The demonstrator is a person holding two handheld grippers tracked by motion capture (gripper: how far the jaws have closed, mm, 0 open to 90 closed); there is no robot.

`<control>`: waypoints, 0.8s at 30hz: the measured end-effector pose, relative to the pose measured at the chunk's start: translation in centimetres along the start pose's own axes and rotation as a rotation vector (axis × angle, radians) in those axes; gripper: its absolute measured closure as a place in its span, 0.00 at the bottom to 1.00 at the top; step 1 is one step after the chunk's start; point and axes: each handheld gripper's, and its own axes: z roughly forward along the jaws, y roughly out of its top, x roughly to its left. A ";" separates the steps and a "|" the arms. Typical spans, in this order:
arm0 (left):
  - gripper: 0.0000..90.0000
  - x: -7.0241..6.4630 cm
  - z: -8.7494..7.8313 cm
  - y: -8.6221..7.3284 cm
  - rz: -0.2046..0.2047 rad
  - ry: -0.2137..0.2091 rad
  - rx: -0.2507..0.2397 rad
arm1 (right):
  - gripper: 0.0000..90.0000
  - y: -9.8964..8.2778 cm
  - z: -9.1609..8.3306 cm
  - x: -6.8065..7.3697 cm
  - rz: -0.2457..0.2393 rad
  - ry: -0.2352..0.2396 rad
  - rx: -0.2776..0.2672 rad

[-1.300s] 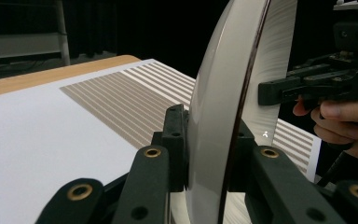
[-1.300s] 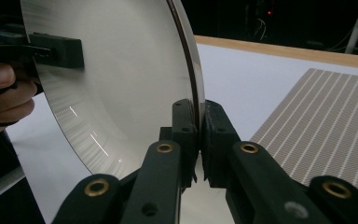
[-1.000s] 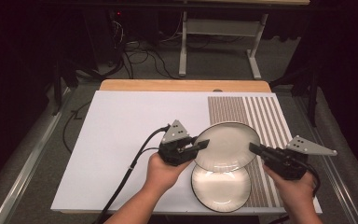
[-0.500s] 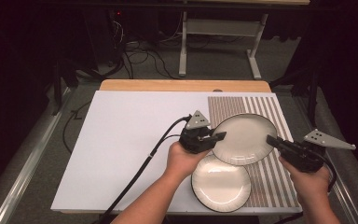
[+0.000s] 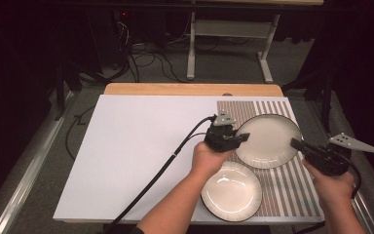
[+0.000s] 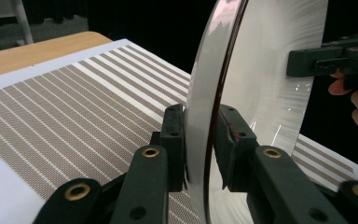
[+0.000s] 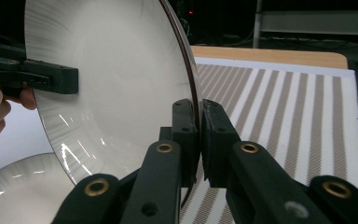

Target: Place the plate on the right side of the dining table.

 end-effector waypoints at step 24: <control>0.78 0.5 4.2 -2.3 -0.053 0.029 0.150 | 0.97 -4.1 0.8 -2.0 0.059 -0.050 0.077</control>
